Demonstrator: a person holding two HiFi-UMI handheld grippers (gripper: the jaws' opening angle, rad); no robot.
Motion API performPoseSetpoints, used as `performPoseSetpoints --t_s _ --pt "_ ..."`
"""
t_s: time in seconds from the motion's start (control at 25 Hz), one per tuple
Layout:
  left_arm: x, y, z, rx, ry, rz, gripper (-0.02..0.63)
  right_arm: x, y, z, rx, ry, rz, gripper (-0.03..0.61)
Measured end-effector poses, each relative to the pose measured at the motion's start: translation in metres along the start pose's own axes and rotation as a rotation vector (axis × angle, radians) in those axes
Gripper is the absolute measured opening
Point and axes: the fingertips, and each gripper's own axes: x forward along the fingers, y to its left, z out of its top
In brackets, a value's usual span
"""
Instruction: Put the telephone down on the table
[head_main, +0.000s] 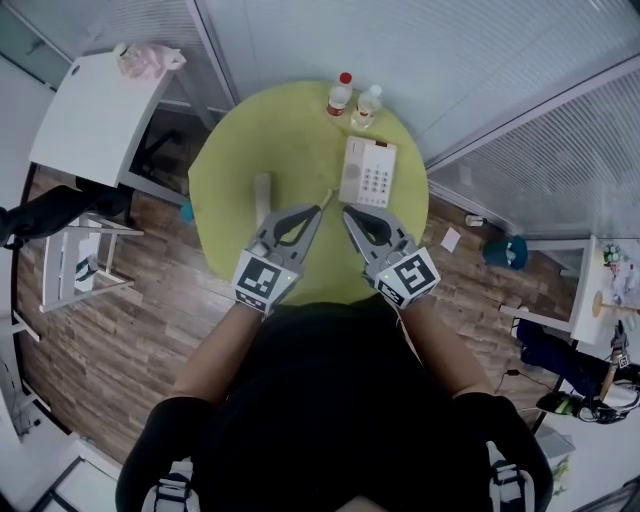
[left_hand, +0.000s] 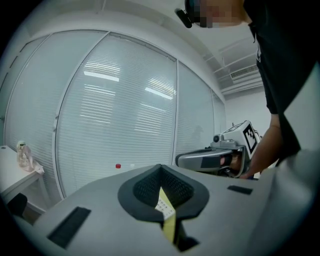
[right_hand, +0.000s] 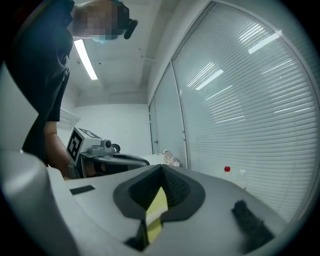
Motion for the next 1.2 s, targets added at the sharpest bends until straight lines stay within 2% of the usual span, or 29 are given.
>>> performPoseSetpoints --t_s 0.24,0.44,1.2 --pt "0.002 -0.008 0.011 0.016 -0.059 -0.024 0.011 -0.006 0.002 0.007 -0.042 -0.016 0.011 0.017" --pt "0.001 -0.014 0.014 0.019 -0.06 -0.029 0.011 -0.014 -0.001 0.008 -0.036 -0.041 -0.013 0.017" --pt "0.0 -0.005 0.007 0.013 -0.046 -0.024 0.011 -0.005 -0.004 -0.001 -0.042 -0.015 -0.038 0.017"
